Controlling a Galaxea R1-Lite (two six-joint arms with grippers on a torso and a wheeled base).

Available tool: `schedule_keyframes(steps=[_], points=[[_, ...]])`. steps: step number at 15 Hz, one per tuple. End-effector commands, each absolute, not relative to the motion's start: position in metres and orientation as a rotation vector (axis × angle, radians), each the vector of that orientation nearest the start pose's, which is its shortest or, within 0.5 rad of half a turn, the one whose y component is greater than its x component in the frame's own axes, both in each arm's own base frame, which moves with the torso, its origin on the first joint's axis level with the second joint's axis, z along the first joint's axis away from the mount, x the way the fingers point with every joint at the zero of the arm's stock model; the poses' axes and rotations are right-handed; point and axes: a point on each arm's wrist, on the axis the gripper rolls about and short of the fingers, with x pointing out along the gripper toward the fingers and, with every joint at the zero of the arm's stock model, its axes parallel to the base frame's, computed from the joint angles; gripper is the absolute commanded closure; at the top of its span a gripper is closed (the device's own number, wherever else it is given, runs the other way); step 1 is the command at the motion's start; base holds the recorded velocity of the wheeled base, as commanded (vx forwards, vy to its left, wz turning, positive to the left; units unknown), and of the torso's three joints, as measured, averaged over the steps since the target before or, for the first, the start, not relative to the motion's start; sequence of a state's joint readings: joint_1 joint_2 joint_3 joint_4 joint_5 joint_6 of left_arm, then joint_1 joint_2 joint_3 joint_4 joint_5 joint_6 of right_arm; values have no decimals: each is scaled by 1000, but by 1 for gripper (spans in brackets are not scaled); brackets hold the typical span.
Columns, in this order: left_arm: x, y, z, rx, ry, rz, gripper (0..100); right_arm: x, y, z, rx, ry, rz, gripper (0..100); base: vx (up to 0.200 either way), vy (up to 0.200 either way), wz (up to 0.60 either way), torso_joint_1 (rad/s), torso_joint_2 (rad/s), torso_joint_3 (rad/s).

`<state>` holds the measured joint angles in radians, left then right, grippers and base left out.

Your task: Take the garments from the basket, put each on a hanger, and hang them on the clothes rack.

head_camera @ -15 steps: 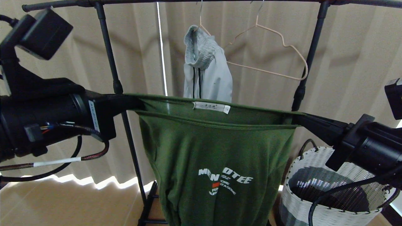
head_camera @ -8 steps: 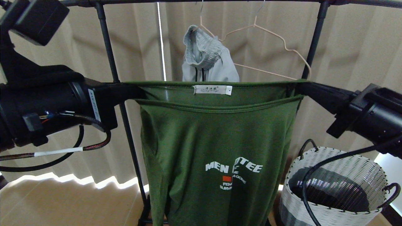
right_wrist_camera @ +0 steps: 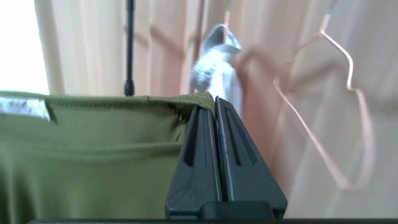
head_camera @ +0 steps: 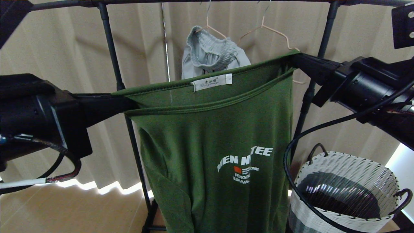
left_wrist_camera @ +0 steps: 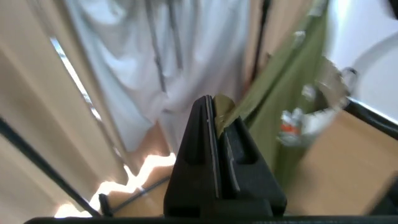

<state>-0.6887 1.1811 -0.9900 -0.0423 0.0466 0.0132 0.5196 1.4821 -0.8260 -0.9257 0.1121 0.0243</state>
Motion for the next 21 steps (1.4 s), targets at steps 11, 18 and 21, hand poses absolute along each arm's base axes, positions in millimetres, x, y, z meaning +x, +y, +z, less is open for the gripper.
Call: schedule_keyframes(steps=[11, 18, 21], points=[[196, -146, 319, 126, 97, -527, 100, 173, 85, 293, 56, -210, 563, 100, 0, 0, 0, 0, 0, 0], [222, -156, 312, 109, 50, -487, 100, 147, 79, 261, 41, -124, 653, 100, 0, 0, 0, 0, 0, 0], [209, -147, 318, 114, 65, -489, 100, 156, 83, 255, 32, -95, 640, 100, 0, 0, 0, 0, 0, 0]])
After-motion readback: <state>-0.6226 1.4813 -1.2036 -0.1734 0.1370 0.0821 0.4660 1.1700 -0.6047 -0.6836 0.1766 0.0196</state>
